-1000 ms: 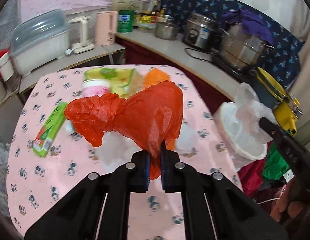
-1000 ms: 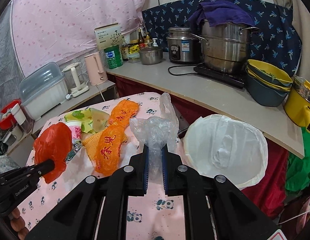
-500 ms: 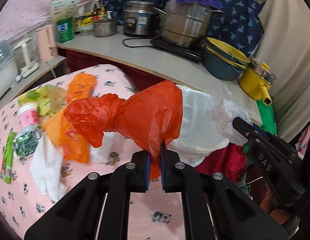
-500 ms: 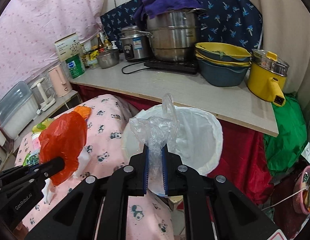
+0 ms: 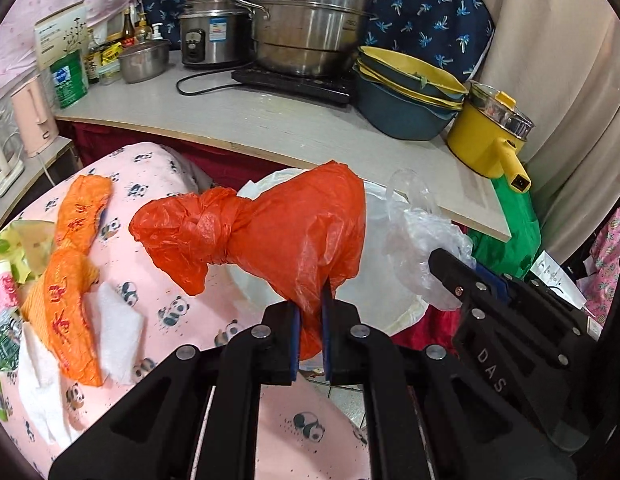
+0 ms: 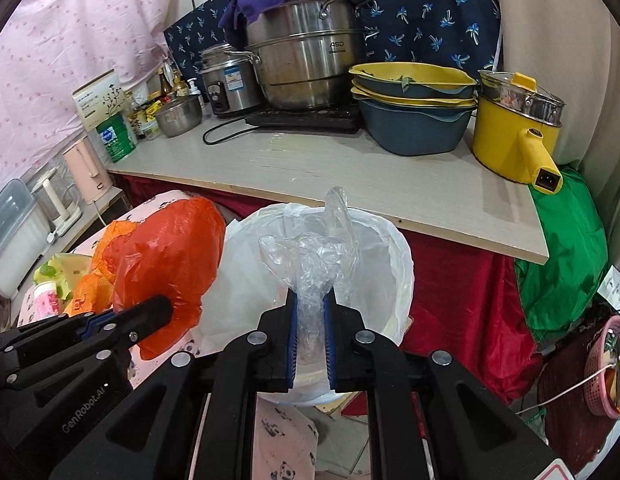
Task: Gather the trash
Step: 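Carry the red bag with the left gripper and clear bag with the right gripper to the bin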
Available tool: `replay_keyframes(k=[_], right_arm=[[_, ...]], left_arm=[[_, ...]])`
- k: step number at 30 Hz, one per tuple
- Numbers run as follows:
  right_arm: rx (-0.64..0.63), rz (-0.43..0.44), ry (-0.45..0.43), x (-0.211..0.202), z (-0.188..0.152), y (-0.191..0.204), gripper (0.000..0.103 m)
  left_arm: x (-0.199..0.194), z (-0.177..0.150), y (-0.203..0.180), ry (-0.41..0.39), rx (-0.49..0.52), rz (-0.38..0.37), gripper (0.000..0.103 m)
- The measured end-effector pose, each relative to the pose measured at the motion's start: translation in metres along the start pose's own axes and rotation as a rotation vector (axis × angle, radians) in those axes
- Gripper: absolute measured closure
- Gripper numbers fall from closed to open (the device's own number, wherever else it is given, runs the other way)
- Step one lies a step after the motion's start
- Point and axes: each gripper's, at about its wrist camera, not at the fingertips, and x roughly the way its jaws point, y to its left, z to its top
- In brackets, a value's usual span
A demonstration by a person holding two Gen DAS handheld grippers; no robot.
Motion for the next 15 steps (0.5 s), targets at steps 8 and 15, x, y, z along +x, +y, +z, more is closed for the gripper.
replay_keyframes(k=[8,15], right_arm=[[0.024,-0.010,0.017,0.021,0.008,-0.010,0.092],[0.039,-0.006,0.044,0.037,0.011,-0.013,0.092]], left_arm=[[0.028,0.013,-0.004,0.029,0.041,-0.043,0.095],[0.046,0.018,-0.003,0.049,0.063,-0.078,0.087]])
